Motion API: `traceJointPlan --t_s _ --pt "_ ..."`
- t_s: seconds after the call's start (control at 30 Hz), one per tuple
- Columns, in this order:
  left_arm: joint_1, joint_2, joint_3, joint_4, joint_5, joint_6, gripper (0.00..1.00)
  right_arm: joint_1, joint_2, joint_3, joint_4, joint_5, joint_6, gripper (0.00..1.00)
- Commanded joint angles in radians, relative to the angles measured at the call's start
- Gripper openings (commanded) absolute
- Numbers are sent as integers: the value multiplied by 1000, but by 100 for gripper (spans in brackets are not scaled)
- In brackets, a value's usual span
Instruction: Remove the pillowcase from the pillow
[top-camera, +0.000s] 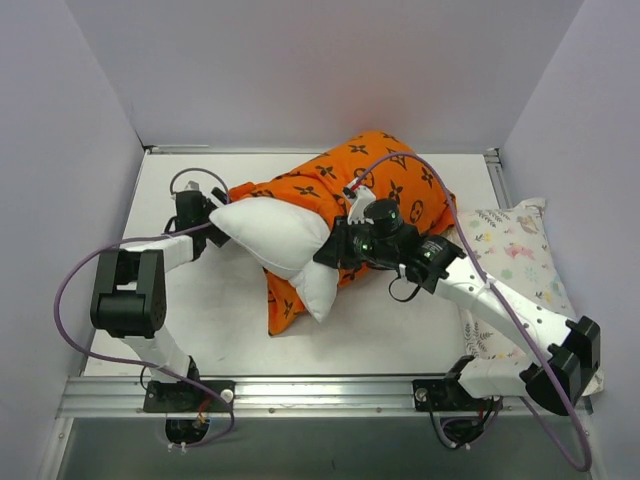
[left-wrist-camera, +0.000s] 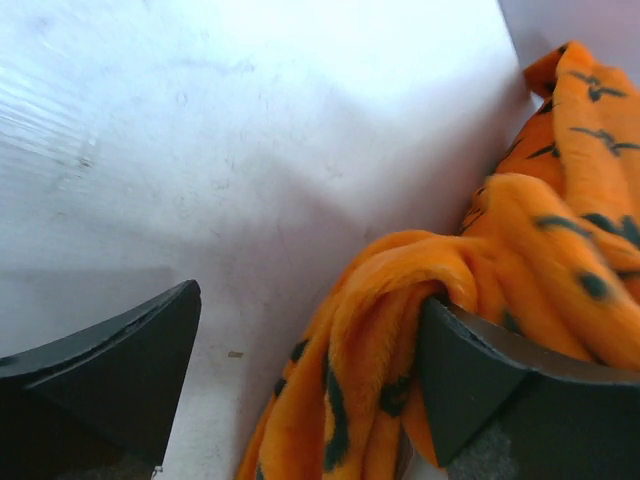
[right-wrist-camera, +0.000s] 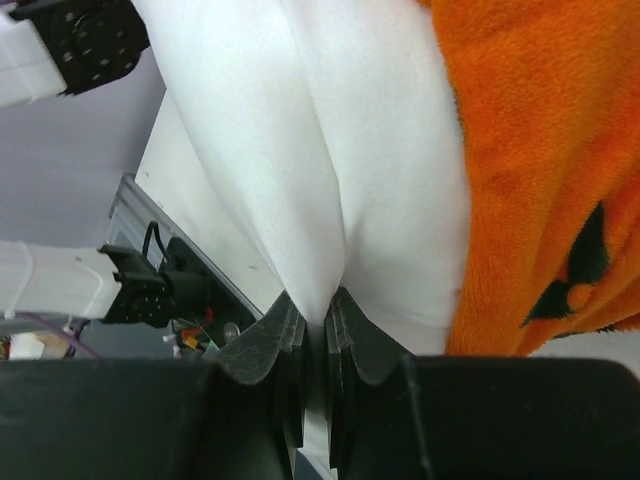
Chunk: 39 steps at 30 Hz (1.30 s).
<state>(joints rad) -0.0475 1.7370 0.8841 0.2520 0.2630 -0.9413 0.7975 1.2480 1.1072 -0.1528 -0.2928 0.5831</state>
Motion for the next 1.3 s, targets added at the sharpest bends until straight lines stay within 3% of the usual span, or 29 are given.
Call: traceJointPlan --t_s 0.0,0.27,0.37,0.5,0.57,0.63,0.8,0.87,0.9,1.0,1.1,1.27 --pt "41 -122 65 -20 -97 12 92 -47 27 60 113 -34 66 0" --pt "164 -313 139 -249 -228 64 96 -87 91 31 252 -78 149 0" --pt "164 -366 153 -250 -214 87 96 -89 116 22 288 -75 175 0" --pt "147 -543 104 -377 -174 104 96 -86 204 86 326 -72 213 0" --pt "114 -629 78 -492 -212 124 96 -78 280 146 363 -71 231 0" --pt "11 -767 27 -575 -330 125 96 -45 377 269 351 -57 224 0" --pt "-84 -1051 -120 -720 -415 52 96 46 603 627 156 10 98 0" --pt "-94 -1097 -157 -743 -371 38 96 45 645 658 127 -6 103 14" --pt "-100 -1123 -162 -750 -355 32 96 43 646 652 133 -14 98 29" --pt "-126 -1149 -194 -767 -349 4 96 40 613 614 133 -2 74 54" --pt "-159 -1151 -243 -761 -361 -33 96 42 552 570 108 12 31 68" --pt "-225 -1094 -287 -671 -370 -57 96 49 441 522 47 49 -37 73"
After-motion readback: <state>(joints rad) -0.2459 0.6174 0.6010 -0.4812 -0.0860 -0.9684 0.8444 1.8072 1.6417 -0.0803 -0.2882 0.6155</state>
